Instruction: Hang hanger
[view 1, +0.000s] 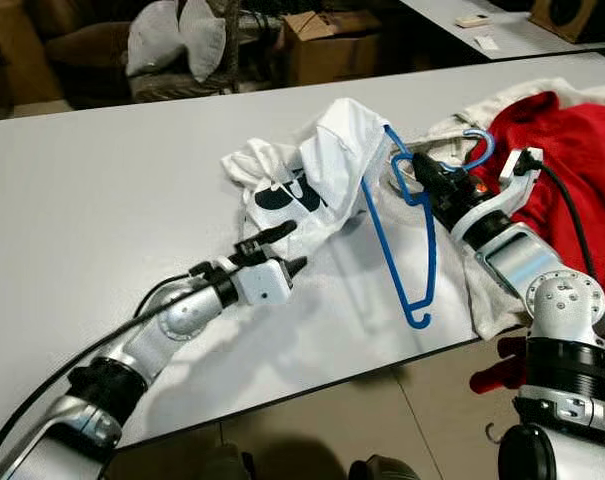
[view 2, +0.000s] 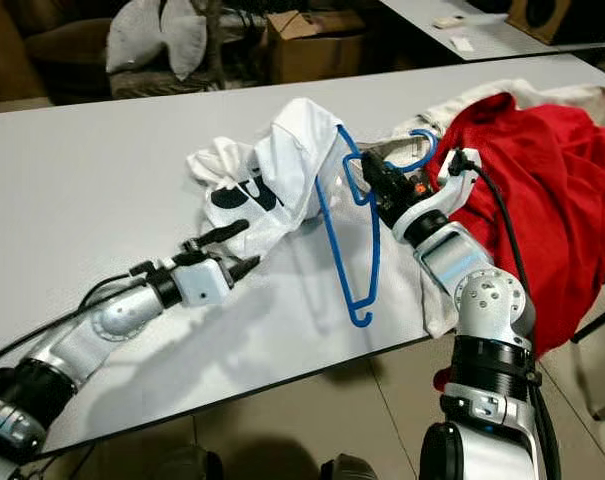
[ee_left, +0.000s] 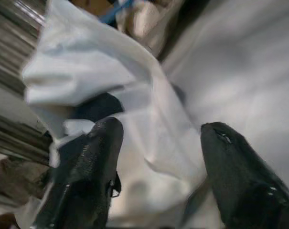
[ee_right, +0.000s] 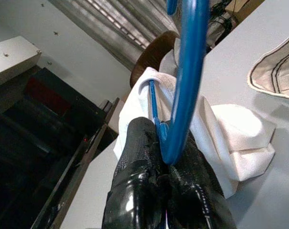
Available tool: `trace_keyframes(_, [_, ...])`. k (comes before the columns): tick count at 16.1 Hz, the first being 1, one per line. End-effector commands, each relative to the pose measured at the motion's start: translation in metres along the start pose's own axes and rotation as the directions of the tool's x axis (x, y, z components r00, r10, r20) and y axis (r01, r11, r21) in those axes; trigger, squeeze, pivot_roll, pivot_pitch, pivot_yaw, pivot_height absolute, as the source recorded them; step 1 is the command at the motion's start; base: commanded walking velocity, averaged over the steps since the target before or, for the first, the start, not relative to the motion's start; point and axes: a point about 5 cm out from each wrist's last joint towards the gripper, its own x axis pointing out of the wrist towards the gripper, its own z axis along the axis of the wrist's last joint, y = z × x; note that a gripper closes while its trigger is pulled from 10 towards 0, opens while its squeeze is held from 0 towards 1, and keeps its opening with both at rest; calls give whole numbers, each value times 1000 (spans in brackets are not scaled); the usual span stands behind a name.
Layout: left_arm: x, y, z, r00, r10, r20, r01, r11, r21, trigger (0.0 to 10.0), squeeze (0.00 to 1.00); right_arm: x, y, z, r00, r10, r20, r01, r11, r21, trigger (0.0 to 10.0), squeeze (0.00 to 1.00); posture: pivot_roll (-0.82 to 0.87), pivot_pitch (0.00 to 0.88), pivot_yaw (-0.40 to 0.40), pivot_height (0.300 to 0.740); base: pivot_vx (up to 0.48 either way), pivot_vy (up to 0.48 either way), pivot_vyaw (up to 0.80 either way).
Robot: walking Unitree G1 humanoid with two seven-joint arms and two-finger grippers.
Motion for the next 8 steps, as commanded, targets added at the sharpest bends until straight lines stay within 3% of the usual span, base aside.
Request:
trace_keyframes(1, [5,-1,-3,999,-20,-31,20,1000,23,10000,67,1,7,6,999,29,16,-29,999,-14,10000,0,-121,0,-6,740,0,0,0])
trace_keyframes(2, [11,-7,-9,996,-51,-79,52,999,10,10000,0,1,8,5,999,30,14,-30,999,-12,10000,0,-123,0,-5,740,0,0,0])
trace_keyframes(5, [18,-16,-19,986,-82,-144,83,997,0,10000,0,1,8,5,999,29,16,-29,1000,-8,10000,0,-128,0,-2,740,0,0,0])
trace_keyframes(7, [19,-11,-23,984,-45,-175,46,999,4,10000,0,1,8,5,999,28,22,-28,1000,-5,10000,0,-128,0,-2,740,0,0,0])
trace_keyframes(8, [18,-4,-26,980,0,-199,3,1000,18,4667,0,0,8,5,999,27,25,-27,1000,-4,10000,0,-128,0,-2,740,0,0,0])
